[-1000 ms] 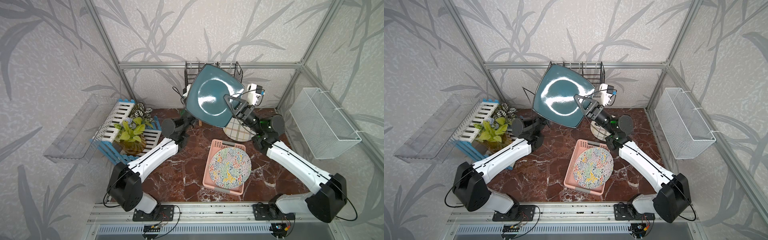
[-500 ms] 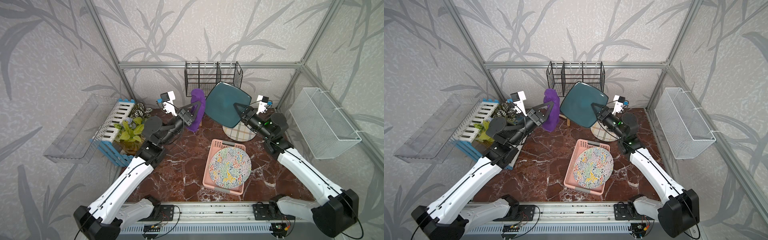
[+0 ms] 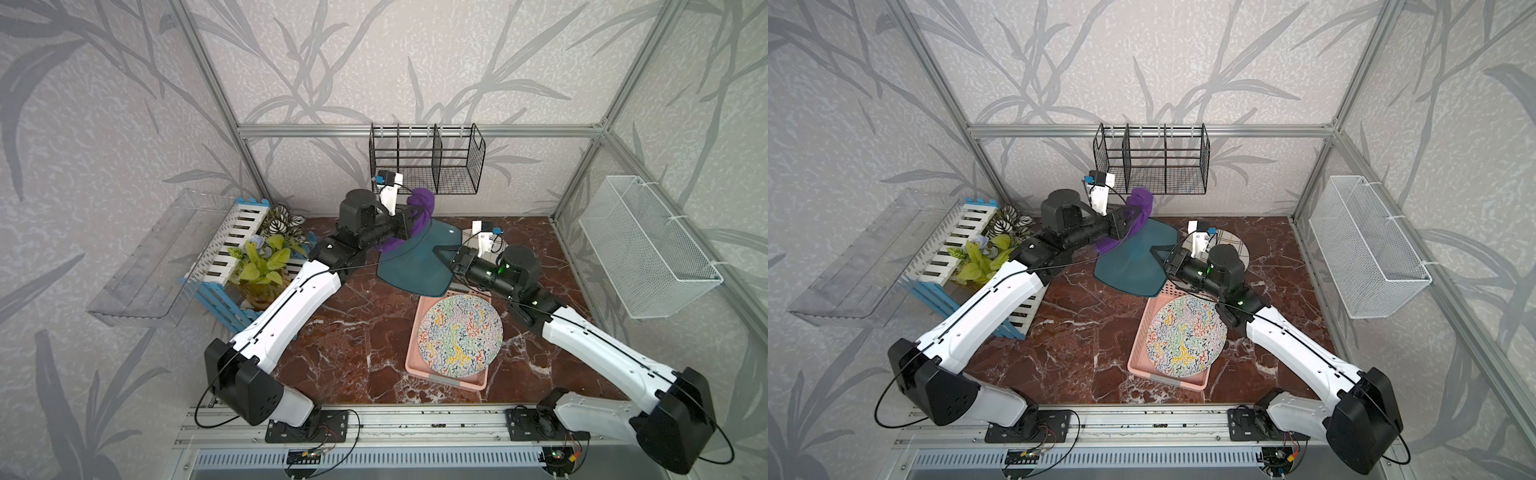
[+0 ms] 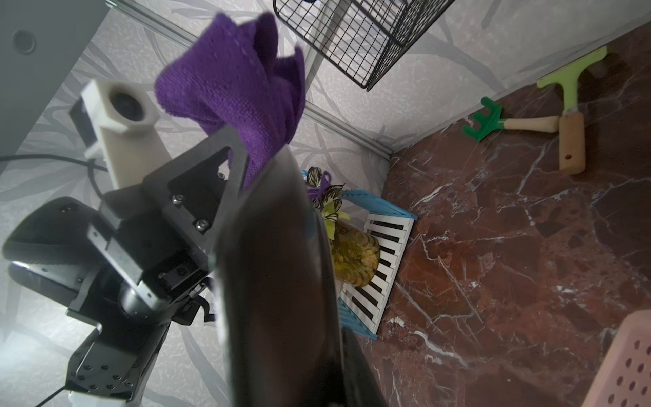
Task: Wipe the wet plate dry
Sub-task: Wipe the plate with towel.
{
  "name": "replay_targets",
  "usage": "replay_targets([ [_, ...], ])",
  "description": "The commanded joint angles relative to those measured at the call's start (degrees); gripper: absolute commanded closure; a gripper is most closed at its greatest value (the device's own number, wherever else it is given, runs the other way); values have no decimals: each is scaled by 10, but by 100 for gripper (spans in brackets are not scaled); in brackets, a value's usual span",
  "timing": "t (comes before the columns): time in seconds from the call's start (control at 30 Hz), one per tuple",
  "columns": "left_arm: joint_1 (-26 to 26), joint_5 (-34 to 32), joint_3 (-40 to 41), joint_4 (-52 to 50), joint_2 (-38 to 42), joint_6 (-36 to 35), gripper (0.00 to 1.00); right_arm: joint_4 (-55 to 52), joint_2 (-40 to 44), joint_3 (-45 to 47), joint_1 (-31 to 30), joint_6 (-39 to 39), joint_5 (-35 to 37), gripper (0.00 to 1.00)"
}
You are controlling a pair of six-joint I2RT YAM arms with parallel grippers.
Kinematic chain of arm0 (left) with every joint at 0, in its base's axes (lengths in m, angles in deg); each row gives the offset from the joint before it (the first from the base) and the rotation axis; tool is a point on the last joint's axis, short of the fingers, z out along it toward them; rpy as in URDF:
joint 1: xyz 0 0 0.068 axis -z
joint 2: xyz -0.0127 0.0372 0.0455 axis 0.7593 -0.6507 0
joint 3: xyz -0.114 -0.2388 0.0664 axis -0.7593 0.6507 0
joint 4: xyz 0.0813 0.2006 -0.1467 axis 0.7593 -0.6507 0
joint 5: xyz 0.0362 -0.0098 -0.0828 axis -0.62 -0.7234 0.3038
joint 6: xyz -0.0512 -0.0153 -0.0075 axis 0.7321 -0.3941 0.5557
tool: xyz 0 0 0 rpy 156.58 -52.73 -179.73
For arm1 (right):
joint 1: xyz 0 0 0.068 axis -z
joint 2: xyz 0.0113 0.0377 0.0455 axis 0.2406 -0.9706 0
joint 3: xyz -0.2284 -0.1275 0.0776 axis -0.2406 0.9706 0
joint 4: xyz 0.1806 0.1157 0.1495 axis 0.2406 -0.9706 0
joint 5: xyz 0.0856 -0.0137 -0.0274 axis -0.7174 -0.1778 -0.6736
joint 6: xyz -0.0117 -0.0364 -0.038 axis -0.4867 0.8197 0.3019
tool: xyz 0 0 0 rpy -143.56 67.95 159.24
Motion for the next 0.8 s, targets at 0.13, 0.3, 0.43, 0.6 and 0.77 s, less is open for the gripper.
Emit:
replay_targets([
  [0.13,24,-6,142,-37,48,6,100,176,33,-70,101,-58,-2,100],
  [0.3,46,86,208,15,62,38,100,168,-5,-109,41,-44,-47,100],
  [0.43,59,63,186,14,42,34,100,213,-23,-119,14,-51,-41,100],
  [0.6,-58,69,162,19,48,109,100,179,-1,-100,8,-36,-67,100],
  [0.77,-92,115,86,-15,29,60,100,134,20,-69,-38,15,-119,100],
])
